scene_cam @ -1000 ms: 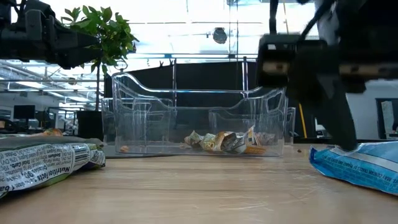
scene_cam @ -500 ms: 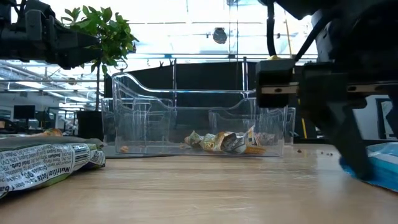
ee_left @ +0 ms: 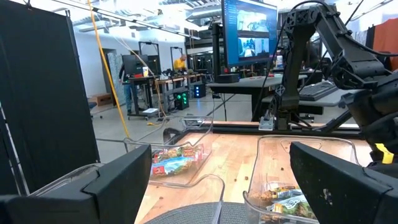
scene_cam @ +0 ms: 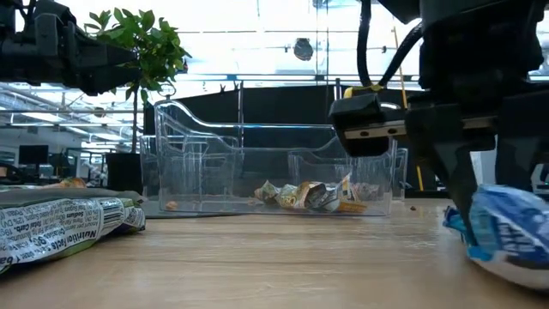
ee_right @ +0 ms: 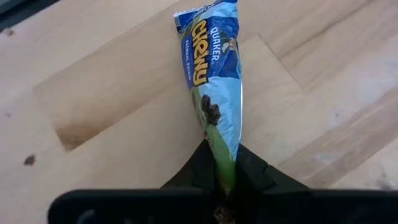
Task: Pick and place Granola Bars by type
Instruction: Put the blue granola bar into the top left transparent bin
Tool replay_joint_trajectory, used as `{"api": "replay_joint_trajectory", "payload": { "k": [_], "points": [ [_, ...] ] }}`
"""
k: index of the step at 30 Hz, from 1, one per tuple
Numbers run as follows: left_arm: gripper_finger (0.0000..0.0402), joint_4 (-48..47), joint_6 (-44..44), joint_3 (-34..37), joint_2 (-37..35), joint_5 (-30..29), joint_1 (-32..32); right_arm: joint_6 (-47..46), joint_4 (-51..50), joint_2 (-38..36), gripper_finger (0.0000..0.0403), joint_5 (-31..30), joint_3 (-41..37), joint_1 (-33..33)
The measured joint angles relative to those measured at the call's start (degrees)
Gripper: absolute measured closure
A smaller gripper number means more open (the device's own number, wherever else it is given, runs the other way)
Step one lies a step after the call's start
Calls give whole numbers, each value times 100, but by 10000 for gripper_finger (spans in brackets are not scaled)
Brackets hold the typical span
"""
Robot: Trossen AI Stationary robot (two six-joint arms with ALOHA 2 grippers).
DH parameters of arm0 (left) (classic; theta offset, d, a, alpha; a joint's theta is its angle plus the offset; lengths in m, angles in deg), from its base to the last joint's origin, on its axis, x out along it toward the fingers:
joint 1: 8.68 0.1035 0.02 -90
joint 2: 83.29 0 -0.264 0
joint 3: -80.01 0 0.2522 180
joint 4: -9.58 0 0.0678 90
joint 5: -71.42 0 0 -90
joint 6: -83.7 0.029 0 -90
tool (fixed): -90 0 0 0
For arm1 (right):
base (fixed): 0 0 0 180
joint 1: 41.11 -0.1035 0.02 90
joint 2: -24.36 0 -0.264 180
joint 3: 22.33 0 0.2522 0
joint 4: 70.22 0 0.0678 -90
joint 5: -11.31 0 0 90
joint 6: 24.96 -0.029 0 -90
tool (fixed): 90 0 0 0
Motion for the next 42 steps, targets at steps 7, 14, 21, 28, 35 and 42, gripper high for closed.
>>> {"api": "replay_joint_trajectory", "payload": {
  "k": [7,14,21,28,35,42],
  "points": [
    [23,0,0,0,0,0,-1,-848,664,-34,389,-10,-30,-4],
    [23,3,-1,-1,0,0,0,-2176,1575,-392,391,-450,-13,-2],
    [23,10,-3,-2,2,4,-1,-3092,1906,-739,392,-883,-9,-2],
    [23,134,-521,-2,0,3,-1,-3491,2285,-797,393,-953,141,7],
    [23,170,-1770,-2,0,78,-6,-3488,2271,-820,393,-1253,1083,58],
    [23,617,-2557,-110,3,821,-75,-3245,2267,-831,393,-2094,2003,153]
  ]
}}
